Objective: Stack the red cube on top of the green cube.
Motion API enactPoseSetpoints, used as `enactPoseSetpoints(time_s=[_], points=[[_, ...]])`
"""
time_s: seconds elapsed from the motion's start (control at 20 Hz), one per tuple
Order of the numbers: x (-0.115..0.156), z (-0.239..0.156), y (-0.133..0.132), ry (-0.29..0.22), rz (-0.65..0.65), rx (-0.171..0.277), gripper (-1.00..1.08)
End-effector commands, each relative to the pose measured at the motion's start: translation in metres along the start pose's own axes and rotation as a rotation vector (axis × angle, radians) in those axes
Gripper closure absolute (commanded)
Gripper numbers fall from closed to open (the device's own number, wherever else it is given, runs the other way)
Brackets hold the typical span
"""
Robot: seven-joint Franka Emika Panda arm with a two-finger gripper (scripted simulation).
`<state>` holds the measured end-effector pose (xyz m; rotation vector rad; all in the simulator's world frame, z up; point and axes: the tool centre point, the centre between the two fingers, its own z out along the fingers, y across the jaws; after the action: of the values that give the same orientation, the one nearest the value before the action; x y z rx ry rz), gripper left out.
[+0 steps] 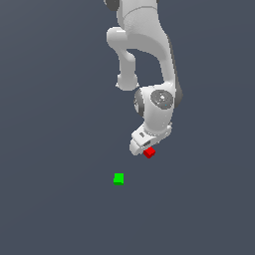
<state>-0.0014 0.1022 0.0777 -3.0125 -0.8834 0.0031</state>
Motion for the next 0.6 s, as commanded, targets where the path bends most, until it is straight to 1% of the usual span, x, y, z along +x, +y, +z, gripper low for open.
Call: enactPoseSetpoints(time_s=[0.0, 0.35, 0.55], points=[[0.002, 0.005, -0.006, 0.002, -0.034, -0.001, -0.92], [0.002, 0.009, -0.008, 0.001, -0.042, -0.001, -0.92], [0.001, 0.021, -0.008, 0.001, -0.044, -0.002, -0.92]])
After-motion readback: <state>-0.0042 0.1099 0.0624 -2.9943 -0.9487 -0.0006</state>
